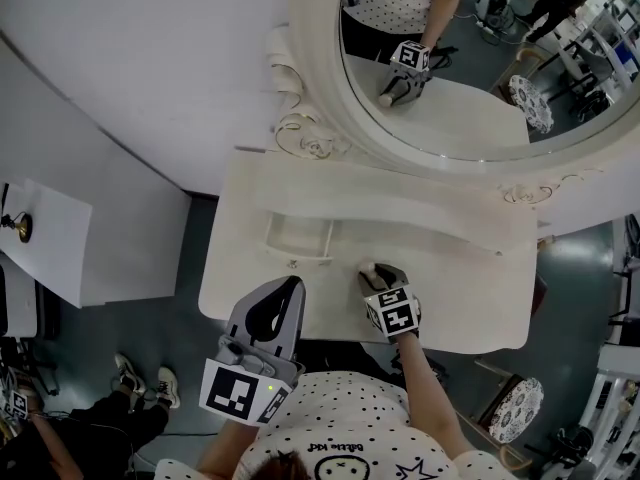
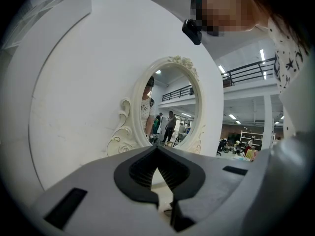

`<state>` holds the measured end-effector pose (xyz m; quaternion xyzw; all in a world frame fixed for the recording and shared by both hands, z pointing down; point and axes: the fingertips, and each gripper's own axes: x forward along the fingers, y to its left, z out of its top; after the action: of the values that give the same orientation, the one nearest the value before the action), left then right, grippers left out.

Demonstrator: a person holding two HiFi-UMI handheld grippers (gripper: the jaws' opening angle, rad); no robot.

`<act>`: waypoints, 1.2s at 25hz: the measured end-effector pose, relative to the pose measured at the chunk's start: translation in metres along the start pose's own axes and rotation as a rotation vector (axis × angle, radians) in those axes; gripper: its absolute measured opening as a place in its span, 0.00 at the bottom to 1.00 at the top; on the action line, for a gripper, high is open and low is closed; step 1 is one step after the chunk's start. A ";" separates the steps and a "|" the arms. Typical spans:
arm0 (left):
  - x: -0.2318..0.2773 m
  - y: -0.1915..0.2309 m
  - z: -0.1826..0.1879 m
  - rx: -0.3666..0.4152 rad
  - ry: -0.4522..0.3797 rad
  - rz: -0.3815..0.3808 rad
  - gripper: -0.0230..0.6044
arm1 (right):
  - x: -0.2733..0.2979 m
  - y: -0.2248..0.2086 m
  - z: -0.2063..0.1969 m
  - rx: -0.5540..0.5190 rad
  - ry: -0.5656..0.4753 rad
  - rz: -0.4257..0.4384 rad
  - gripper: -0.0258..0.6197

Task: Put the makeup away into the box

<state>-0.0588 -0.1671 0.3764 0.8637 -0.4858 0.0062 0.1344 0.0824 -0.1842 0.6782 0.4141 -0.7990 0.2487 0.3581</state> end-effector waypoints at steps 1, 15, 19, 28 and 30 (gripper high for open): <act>0.000 0.001 0.000 0.001 0.000 0.002 0.04 | -0.003 0.000 0.004 -0.004 -0.014 -0.004 0.28; -0.007 -0.003 0.011 0.022 -0.044 -0.002 0.04 | -0.132 -0.010 0.136 0.023 -0.504 -0.102 0.27; -0.010 -0.004 0.015 0.032 -0.059 -0.005 0.04 | -0.174 -0.003 0.160 0.046 -0.636 -0.104 0.27; -0.018 -0.010 0.023 0.055 -0.085 -0.033 0.04 | -0.258 0.022 0.181 0.062 -0.847 -0.120 0.27; -0.015 -0.013 0.026 0.061 -0.097 -0.050 0.04 | -0.272 0.024 0.182 0.050 -0.882 -0.143 0.27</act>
<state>-0.0594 -0.1543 0.3468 0.8784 -0.4698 -0.0242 0.0843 0.1049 -0.1663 0.3517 0.5433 -0.8384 0.0424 -0.0107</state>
